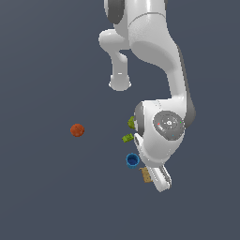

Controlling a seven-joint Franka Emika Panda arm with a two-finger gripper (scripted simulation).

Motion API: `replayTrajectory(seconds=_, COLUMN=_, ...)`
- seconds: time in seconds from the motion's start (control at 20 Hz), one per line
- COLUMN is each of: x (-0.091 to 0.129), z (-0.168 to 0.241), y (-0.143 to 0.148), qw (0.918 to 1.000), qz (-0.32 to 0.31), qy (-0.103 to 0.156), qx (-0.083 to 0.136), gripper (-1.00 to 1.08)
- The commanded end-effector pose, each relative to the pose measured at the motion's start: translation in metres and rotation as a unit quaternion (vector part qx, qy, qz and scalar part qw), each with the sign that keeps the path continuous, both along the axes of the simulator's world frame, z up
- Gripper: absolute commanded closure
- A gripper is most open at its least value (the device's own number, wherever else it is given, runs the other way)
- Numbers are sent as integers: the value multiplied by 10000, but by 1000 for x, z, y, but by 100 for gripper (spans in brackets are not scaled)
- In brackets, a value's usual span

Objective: Pick up a designated object from a clutter of objects.

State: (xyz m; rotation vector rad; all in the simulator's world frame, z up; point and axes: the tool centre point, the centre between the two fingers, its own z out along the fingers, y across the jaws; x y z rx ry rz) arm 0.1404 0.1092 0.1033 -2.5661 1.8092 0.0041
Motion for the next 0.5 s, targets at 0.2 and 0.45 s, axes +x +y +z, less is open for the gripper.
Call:
replayTrajectory(seconds=0.2, x=6, z=-26, y=13, qw=9985, qz=-550, qy=-3, qx=-9, gripper=-92)
replayTrajectory(seconds=0.45, x=8, z=-37, y=18, qw=9968, qz=-794, qy=-4, qx=-13, gripper=-92)
